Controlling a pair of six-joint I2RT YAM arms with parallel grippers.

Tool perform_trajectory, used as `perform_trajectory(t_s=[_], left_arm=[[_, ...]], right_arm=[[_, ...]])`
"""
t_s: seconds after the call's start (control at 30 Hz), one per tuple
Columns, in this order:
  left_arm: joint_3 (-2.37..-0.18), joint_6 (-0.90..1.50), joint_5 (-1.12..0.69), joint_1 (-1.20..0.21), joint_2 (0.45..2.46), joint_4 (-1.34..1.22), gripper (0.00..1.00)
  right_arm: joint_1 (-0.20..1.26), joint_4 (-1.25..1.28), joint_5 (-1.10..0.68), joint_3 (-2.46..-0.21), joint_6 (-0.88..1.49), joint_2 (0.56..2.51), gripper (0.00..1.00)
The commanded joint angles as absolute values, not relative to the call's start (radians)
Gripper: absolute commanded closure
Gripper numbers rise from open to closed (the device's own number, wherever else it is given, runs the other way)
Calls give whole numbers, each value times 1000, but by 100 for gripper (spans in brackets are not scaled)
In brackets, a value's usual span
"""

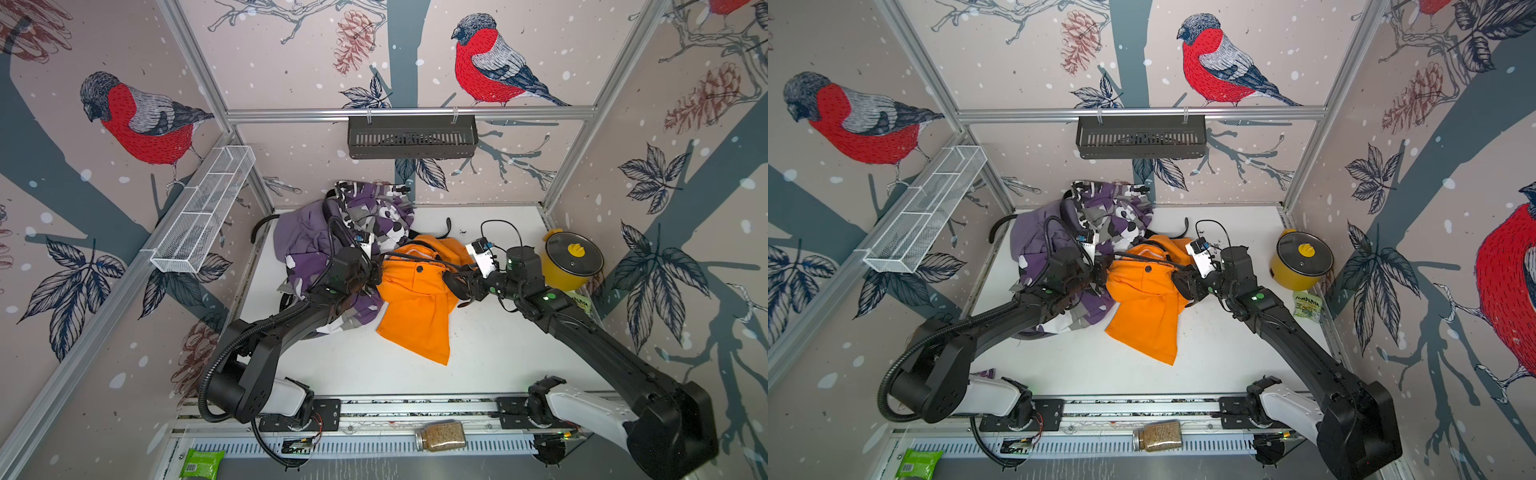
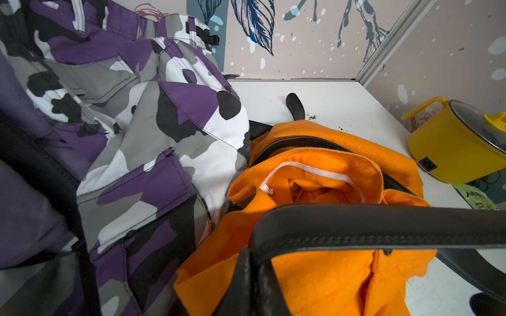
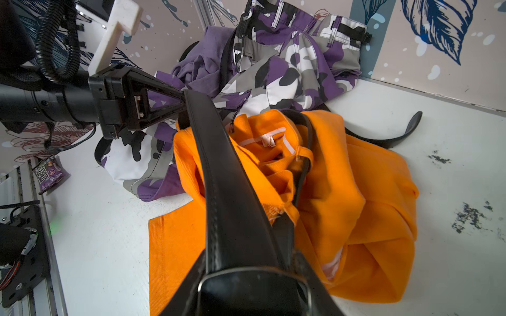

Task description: Remove the belt from the trousers

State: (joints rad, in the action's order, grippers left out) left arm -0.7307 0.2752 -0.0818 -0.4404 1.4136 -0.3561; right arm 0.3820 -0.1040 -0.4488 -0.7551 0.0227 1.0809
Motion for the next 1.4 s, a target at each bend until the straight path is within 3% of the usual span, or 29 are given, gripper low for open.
perform_trajectory(t_s=[0.0,0.17,0.33,0.57,0.6,0.67,0.87,1.1,1.37], left_arm=[[-721,372,144,-402,1402,-296,100],[-710,428,120,-368,1396,-286,100],[-742,301,66,-407,1395,-273,100],[-828,169,189,-519,1345,-143,33],[-827,167,210,-524,1322,-138,18],[-821,157,237,-530,1276,-143,10],[-860,-102,160,-603,1208,-242,1],[-1041,-496,-41,-689,1378,-173,0],[-1158,-730,-60,-776,1524,-206,3]], right_arm=[[364,-132,-359,-751,28,1066,98],[358,-137,-365,-752,28,1061,99],[368,-135,-411,-767,14,1078,98],[382,-151,-430,-797,6,1114,98],[380,-152,-432,-799,5,1116,99],[382,-155,-436,-803,4,1118,99],[385,-168,-442,-810,-4,1117,99],[390,-173,-452,-812,-5,1106,98],[393,-179,-456,-813,-7,1099,99]])
